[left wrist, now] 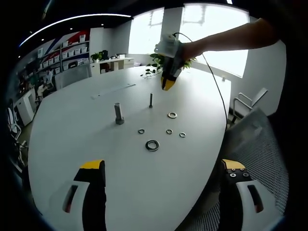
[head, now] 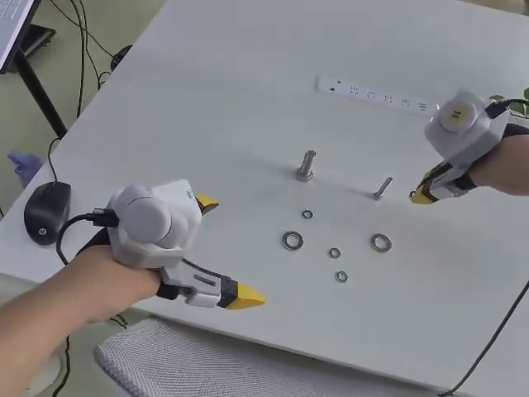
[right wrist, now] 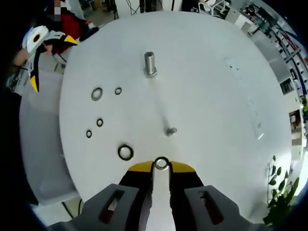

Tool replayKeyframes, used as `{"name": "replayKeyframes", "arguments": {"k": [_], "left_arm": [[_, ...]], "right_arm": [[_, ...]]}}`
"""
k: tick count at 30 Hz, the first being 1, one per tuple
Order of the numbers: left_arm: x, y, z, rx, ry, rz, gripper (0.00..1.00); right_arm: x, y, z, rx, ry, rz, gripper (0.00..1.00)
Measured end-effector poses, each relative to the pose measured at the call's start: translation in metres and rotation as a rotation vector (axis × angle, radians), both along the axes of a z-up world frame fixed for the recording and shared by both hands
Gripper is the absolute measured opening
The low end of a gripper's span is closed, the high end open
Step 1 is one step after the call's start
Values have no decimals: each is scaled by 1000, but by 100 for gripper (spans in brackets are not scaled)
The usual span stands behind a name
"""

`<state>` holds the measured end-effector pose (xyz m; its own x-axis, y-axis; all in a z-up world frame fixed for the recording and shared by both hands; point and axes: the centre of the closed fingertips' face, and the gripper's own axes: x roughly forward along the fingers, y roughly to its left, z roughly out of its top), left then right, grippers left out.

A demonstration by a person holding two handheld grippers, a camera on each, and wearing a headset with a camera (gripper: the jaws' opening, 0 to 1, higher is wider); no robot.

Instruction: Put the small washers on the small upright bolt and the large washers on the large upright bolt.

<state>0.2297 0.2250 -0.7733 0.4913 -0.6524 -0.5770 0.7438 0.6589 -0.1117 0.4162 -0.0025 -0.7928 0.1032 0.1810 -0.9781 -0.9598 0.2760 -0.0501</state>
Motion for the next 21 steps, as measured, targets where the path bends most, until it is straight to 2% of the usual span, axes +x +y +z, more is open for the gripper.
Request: {"name": "replayKeyframes", "arguments": {"k": [3,6,13,21], "left_arm": [[1,-2,1,-7,4,0,99],[1,-2,0,1,7,-7,99],[5,1,0,0,10,-1,98],[8,8,-4,11,21,-1,96]], "right_arm": [[11,9,6,19,-20,8,12],[23,13,0,31,-37,17,12],[27,28,-10,17,-30,49,12],[29,30,-15,5,-29,52,12]]}}
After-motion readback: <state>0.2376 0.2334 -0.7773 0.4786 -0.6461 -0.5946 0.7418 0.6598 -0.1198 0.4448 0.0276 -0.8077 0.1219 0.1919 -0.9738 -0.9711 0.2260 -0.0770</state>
